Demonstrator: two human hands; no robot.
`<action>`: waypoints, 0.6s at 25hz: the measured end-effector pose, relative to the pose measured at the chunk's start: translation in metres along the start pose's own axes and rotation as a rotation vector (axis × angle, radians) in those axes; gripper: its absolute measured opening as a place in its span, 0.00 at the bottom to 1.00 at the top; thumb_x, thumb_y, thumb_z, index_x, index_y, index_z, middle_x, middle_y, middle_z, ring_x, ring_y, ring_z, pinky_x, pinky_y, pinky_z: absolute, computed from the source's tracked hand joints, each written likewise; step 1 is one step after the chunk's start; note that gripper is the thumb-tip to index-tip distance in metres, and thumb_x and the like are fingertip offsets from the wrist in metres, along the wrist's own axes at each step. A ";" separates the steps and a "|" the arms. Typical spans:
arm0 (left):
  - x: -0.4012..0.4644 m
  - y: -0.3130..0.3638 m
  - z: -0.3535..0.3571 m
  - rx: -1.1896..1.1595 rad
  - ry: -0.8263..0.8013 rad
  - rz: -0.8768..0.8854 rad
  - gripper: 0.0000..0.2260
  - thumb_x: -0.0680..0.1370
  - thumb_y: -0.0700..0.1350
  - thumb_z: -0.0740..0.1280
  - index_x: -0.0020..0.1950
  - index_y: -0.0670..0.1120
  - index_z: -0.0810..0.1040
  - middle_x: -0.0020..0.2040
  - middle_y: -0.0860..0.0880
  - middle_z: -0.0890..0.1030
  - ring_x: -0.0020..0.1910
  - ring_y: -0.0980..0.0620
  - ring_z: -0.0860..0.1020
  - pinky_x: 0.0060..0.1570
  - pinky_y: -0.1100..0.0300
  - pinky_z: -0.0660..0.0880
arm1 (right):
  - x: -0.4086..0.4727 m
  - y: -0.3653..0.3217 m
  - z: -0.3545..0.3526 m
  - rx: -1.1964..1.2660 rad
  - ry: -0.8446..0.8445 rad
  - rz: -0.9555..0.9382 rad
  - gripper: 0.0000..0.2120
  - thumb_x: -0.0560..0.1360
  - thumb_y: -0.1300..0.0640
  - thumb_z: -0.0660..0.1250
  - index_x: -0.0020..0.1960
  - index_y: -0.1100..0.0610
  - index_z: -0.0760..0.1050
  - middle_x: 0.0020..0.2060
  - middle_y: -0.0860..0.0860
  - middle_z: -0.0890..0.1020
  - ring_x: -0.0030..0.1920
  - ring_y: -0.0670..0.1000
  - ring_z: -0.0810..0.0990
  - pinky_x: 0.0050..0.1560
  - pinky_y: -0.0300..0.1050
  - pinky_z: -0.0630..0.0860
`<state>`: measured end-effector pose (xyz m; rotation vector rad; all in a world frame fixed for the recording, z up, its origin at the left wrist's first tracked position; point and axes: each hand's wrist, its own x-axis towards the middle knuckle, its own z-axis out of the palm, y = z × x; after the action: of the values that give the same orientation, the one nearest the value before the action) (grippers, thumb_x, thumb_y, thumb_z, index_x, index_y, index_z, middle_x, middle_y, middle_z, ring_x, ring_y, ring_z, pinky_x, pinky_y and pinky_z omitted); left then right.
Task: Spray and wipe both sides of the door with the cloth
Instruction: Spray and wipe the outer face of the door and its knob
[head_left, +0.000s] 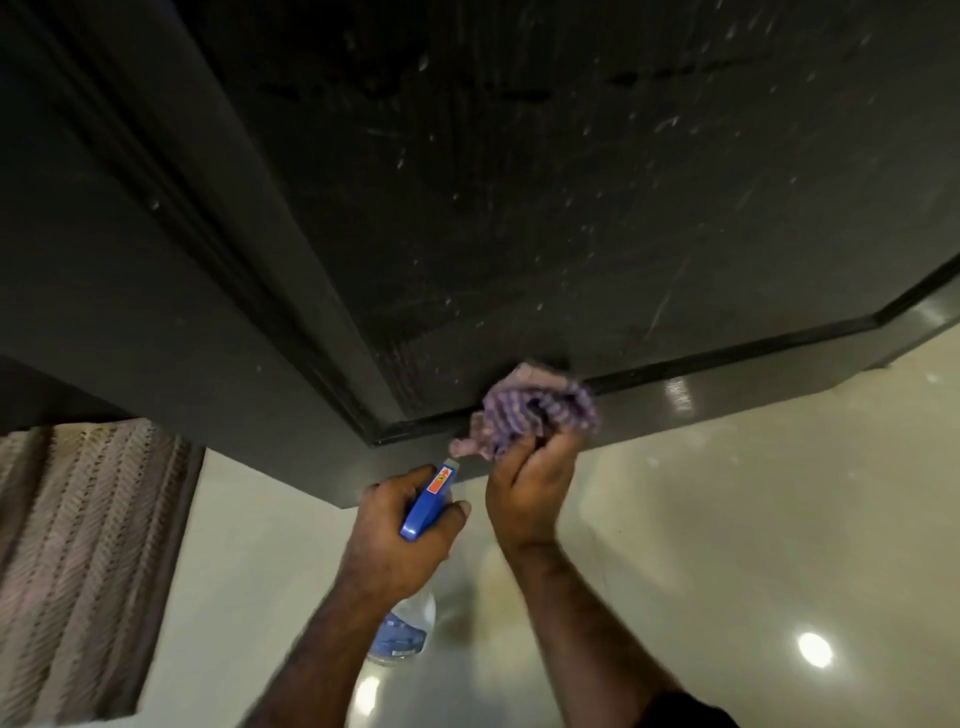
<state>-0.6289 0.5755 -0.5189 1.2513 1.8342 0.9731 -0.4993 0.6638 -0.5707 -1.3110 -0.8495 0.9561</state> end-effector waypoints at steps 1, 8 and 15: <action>-0.004 0.000 -0.004 -0.023 0.020 -0.003 0.11 0.76 0.44 0.76 0.38 0.48 0.77 0.31 0.45 0.78 0.29 0.39 0.79 0.30 0.54 0.80 | -0.010 0.002 0.005 -0.032 -0.039 0.100 0.17 0.86 0.62 0.60 0.70 0.72 0.69 0.57 0.62 0.81 0.56 0.56 0.84 0.57 0.44 0.82; -0.039 -0.017 -0.043 -0.096 0.178 -0.018 0.07 0.76 0.44 0.78 0.46 0.45 0.81 0.36 0.43 0.81 0.31 0.40 0.80 0.33 0.44 0.82 | 0.018 0.009 0.037 -0.063 -0.062 0.873 0.16 0.88 0.56 0.60 0.72 0.62 0.75 0.74 0.64 0.75 0.72 0.61 0.77 0.70 0.49 0.76; -0.047 -0.021 -0.041 -0.200 0.310 0.047 0.07 0.76 0.46 0.75 0.48 0.43 0.81 0.37 0.46 0.81 0.34 0.40 0.80 0.38 0.42 0.82 | -0.046 0.050 0.040 -0.055 -0.133 0.403 0.20 0.85 0.64 0.62 0.76 0.60 0.67 0.66 0.56 0.79 0.60 0.51 0.81 0.62 0.40 0.80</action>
<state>-0.6598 0.5175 -0.5117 1.0713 1.8861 1.4045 -0.5585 0.6372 -0.6164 -1.5115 -0.7272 1.3556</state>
